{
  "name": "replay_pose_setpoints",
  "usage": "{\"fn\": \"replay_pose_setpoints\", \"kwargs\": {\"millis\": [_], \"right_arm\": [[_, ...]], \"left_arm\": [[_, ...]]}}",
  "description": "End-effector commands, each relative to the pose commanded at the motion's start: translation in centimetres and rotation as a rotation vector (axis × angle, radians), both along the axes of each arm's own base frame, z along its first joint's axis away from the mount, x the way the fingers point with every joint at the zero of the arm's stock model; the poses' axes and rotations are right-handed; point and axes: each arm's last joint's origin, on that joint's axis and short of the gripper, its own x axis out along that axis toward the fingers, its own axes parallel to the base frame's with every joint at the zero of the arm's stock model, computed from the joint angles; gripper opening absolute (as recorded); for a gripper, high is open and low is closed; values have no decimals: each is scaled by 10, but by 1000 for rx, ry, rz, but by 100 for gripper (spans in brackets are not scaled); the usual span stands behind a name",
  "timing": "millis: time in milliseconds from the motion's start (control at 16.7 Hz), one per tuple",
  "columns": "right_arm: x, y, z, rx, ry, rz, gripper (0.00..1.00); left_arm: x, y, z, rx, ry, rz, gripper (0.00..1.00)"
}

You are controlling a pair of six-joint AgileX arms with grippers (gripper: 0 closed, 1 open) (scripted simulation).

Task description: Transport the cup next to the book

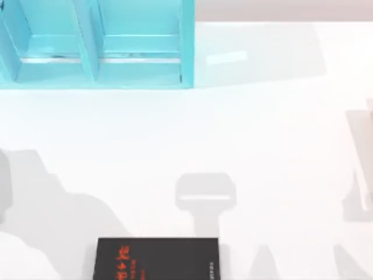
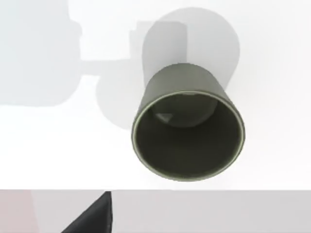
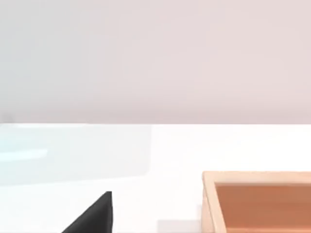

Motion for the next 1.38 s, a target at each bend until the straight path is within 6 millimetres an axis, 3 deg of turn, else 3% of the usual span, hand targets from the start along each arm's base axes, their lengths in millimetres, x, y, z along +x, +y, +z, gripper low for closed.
{"fn": "replay_pose_setpoints", "kwargs": {"millis": [240,720,1200,1380], "right_arm": [[0,0,0,0,0,0,100],[0,0,0,0,0,0,100],[0,0,0,0,0,0,100],[0,0,0,0,0,0,100]], "left_arm": [[-4,19,-7,-28,24,15,100],[-3,19,-13,-30,27,15,100],[-2,21,-100,-27,22,16,100],[-4,21,-108,-30,26,15,100]]}}
